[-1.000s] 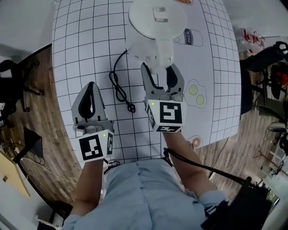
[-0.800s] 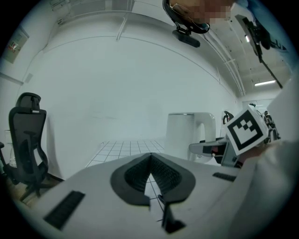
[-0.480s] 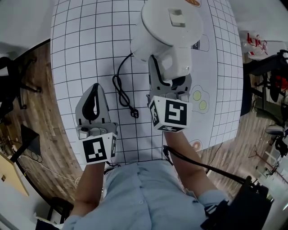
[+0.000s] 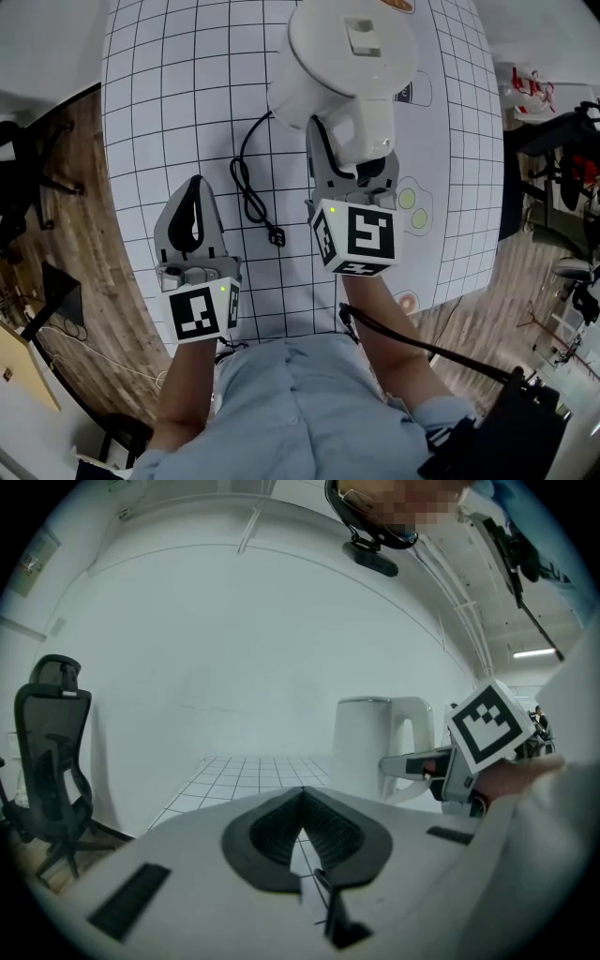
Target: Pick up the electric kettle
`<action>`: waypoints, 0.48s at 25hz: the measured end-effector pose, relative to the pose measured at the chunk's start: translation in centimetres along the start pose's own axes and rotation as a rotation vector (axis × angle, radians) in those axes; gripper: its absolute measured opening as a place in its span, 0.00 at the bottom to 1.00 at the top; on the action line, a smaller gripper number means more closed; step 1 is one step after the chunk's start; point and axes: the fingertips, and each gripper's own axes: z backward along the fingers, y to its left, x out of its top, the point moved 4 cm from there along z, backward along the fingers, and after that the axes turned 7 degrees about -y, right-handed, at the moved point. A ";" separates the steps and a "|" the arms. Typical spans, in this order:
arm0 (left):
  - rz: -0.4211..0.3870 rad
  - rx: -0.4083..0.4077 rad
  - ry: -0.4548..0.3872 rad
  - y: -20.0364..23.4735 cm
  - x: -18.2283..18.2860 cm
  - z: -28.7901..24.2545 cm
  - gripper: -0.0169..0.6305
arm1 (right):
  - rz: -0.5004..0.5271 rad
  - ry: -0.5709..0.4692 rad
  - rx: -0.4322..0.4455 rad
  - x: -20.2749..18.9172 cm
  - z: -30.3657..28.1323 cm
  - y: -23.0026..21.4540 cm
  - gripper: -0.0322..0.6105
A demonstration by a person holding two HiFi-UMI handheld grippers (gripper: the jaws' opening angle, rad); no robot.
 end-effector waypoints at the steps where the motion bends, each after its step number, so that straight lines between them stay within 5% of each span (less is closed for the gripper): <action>1: 0.000 0.000 0.000 -0.1 0.0 0.1 0.03 | -0.003 0.007 -0.001 0.0 0.1 0.0 0.45; 5: 0.001 -0.004 0.000 -0.2 0.2 0.2 0.03 | -0.013 0.045 -0.015 0.1 0.3 -0.1 0.44; 12: 0.001 -0.015 -0.010 -0.6 0.6 0.6 0.03 | -0.023 0.084 -0.007 0.5 0.7 -0.1 0.29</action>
